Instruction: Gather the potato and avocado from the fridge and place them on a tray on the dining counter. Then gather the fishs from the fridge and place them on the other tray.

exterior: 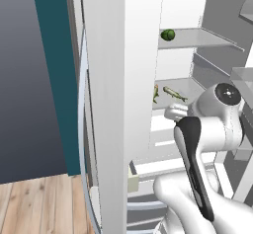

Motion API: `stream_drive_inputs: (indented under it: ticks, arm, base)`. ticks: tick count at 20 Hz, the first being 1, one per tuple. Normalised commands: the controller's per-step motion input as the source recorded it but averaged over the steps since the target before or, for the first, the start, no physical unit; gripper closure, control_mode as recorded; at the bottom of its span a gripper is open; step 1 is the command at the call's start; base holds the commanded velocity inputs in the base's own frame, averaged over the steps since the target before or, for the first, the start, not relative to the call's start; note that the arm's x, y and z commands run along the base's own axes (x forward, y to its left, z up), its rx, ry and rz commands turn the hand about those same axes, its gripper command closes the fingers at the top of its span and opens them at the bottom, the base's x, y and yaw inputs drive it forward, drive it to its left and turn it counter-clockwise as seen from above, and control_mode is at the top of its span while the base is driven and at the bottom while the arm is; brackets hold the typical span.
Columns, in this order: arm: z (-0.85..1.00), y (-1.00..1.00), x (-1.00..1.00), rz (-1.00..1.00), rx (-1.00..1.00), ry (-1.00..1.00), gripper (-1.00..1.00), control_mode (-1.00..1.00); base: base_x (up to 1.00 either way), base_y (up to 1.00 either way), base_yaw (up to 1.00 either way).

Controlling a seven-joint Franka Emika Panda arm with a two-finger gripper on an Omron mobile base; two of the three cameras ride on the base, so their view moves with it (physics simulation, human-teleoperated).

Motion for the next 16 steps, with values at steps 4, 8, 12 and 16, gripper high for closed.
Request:
stream_drive_inputs:
  ticks: [4, 8, 12, 16]
  arm:
    - [-0.05, 0.0, -0.17, 0.0, 0.0, 0.03, 1.0, -1.0]
    - [0.0, 0.0, -0.04, 0.0, 0.0, 0.0, 1.0, -1.0]
    - [0.0, 0.0, -0.08, 0.0, 0.01, 0.0, 1.0, -1.0]
    - [0.0, 0.0, 0.0, 0.0, 0.0, 0.0, 1.0, 1.0]
  base:
    - [0.0, 0.0, 0.0]
    - [0.0, 0.0, 0.0]
    - [0.0, 0.0, 0.0]
    - [-0.25, 0.0, 0.0]
